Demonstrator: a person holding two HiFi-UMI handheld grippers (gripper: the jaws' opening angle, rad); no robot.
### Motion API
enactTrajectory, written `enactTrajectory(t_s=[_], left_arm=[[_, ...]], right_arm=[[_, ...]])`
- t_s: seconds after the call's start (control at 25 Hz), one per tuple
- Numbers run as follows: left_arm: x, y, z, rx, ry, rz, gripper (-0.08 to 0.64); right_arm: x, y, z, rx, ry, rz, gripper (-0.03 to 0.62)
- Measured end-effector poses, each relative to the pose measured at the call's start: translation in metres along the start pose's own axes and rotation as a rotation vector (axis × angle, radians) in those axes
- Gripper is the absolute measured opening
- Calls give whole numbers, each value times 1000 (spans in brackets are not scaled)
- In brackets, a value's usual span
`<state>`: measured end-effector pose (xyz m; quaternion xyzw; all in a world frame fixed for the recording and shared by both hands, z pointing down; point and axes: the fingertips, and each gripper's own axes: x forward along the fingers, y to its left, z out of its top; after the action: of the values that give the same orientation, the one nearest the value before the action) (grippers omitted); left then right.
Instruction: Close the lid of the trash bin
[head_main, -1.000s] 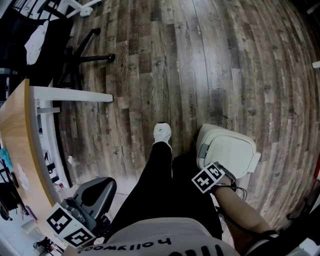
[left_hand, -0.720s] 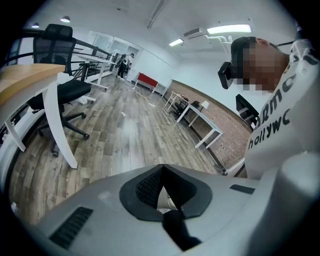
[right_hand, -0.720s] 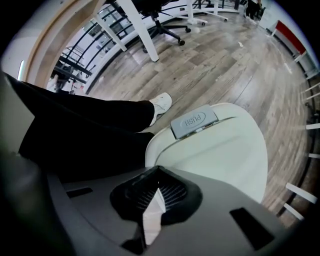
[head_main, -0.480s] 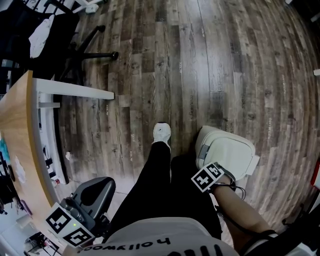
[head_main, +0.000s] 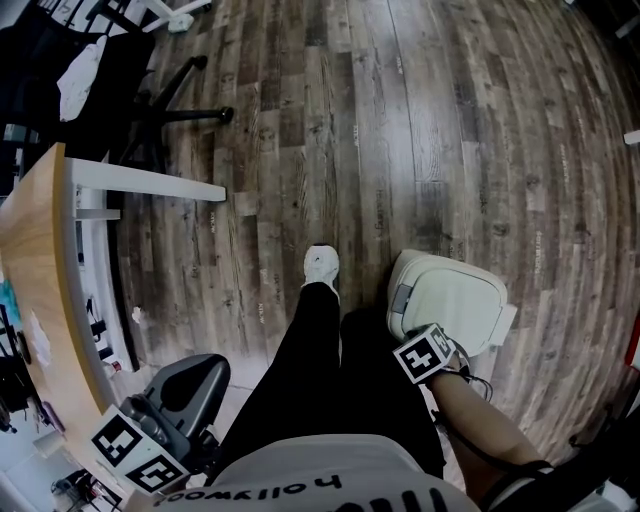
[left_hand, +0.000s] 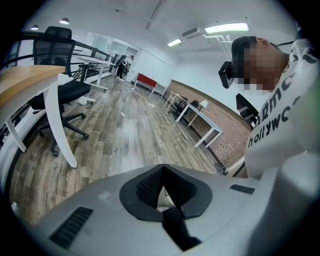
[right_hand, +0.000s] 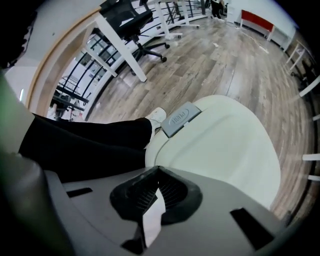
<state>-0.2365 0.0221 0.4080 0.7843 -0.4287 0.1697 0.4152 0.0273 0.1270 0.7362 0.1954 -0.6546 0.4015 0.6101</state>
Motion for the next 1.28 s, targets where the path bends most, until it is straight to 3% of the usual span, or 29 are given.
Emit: enactTrajectory(t_s=[0.12, 0.28, 0.44, 0.76, 1.28], left_arm=[[2, -6, -3, 8, 5, -8, 5], [6, -15, -4, 18, 20, -24, 5], [8, -20, -1, 31, 20, -28, 5], [13, -35, 3, 41, 18, -39, 5], [18, -39, 2, 37, 17, -27, 5]], right_arm=[[-1, -1, -3, 84, -69, 33, 11], [-4, 0, -4, 289, -164, 89, 11], [-11, -7, 2, 364, -252, 130, 11], [-30, -21, 13, 276, -267, 186, 11], [-23, -20, 11, 225, -199, 122, 11]])
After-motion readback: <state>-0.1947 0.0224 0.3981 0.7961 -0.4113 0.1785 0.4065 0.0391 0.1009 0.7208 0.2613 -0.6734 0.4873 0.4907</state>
